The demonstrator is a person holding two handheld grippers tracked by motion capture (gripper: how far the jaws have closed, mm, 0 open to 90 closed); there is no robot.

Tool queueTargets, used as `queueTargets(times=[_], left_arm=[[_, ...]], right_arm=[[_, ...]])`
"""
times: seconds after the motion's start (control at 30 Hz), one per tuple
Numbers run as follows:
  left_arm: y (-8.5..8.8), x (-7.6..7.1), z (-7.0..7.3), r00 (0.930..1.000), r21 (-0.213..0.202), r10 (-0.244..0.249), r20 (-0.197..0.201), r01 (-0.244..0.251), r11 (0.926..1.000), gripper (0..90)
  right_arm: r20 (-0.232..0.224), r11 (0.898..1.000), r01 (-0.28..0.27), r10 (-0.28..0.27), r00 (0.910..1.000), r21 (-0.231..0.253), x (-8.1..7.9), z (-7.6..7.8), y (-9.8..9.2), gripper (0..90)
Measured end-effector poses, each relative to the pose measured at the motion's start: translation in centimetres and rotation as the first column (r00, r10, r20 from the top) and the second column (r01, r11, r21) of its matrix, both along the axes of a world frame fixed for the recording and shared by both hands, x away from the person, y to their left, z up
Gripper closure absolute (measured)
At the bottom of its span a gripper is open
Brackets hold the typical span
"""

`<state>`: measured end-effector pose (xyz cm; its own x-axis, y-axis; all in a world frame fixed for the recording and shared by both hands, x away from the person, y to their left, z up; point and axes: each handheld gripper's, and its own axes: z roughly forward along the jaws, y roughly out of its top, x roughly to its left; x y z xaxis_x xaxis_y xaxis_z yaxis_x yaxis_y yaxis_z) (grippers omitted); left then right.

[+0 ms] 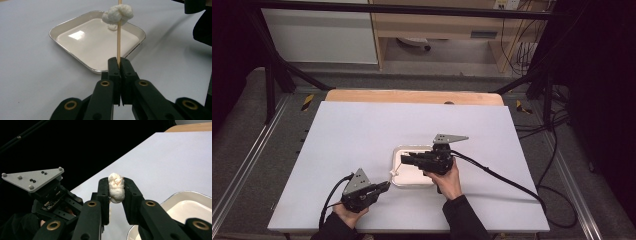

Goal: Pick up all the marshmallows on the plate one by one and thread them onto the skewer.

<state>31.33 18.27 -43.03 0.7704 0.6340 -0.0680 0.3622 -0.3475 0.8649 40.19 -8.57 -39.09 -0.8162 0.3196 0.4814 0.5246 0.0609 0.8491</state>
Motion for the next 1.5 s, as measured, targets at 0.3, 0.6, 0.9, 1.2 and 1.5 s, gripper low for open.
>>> queueTargets(times=[0.3,0.6,0.9,1.2,1.5], left_arm=[[0.0,0.0,0.1,0.9999,-0.03,-0.004,0.012,0.005,0.9995,88.5],[-0.3,0.2,0.3,0.9999,-0.023,0.009,0.012,-0.009,0.9997,88.4],[0.4,0.6,0.1,0.9992,-0.035,0.04,0.0,-0.04,0.9986,88.3],[0.8,0.7,0.0,0.9987,-0.04,0.049,-0.016,-0.05,0.998,88.2],[0.7,0.8,-0.2,0.9986,-0.025,0.046,-0.025,-0.047,0.9986,88.0]], right_arm=[[-0.006,1.0,-0.012,0.012,0.9999,-0.008,-0.1,-0.3,0.2,78.0],[-0.033,0.998,-0.05,0.049,0.9982,-0.035,-0.4,-1.9,1.2,74.6],[0.07,0.995,0.021,-0.014,0.9975,-0.098,-0.6,0.0,-0.1,36.2],[0.178,0.955,0.102,-0.054,0.9825,-0.277,-0.6,-0.5,-1.5,13.0],[0.187,0.908,0.128,-0.056,0.9808,-0.4,-0.1,-1.8,-3.3,8.3]])
